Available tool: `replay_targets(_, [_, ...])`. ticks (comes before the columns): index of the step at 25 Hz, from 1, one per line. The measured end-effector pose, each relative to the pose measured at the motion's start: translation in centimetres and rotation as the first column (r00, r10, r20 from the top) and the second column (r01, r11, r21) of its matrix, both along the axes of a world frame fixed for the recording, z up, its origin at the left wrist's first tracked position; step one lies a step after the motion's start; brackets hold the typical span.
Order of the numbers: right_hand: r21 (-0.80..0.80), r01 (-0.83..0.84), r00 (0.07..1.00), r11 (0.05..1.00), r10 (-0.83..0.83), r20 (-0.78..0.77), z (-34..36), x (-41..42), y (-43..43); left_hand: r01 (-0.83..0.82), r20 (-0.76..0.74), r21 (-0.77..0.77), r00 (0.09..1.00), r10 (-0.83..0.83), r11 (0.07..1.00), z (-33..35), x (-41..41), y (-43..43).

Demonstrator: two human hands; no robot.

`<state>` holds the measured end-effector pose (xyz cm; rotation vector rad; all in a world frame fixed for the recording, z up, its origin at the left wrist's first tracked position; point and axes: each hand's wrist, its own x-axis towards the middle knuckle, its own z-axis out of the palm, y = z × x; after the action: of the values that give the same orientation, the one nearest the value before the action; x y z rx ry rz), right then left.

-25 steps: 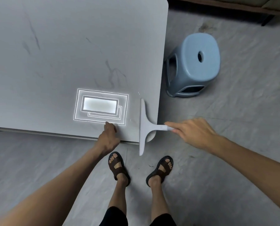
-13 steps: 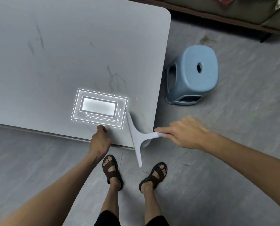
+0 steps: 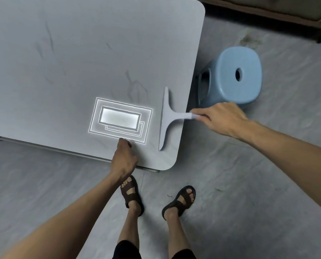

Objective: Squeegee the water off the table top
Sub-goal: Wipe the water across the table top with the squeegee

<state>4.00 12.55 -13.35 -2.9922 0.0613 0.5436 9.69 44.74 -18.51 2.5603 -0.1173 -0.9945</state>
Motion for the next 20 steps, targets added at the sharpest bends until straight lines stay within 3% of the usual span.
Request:
replay_targets(4, [0.006,0.282,0.959,0.959,-0.282,0.009,0.2,-5.4,-3.5,0.086,0.022,-0.028,0.996,-0.086,0.996,0.1,-0.2,-2.6])
replay_targets(7, [-0.024,0.383,0.921,0.923,-0.384,-0.062,0.8,-11.7,-3.2,0.153,0.045,-0.044,0.988,-0.151,0.987,-0.3,-0.7,-3.9])
replay_targets(10, [0.001,0.499,0.86,0.867,-0.495,-0.129,1.9,-14.1,-2.0,0.109,-0.017,-0.037,0.994,-0.11,0.993,-0.6,-1.3,-4.4])
replay_targets(16, [0.37,0.667,0.731,0.647,-0.663,-0.16,1.3,-1.3,1.3,0.241,-0.125,-0.018,0.962,-0.242,0.97,-0.4,-2.2,-3.1])
replay_targets(18, [0.423,0.71,0.676,0.564,-0.714,-0.183,0.8,2.6,2.6,0.196,-0.133,-0.033,0.971,-0.198,0.98,-0.3,-2.0,-3.0])
replay_targets(20, [0.388,0.717,0.672,0.579,-0.721,-0.167,0.1,3.7,4.4,0.125,-0.149,-0.049,0.98,-0.131,0.991,0.0,-1.6,-3.1])
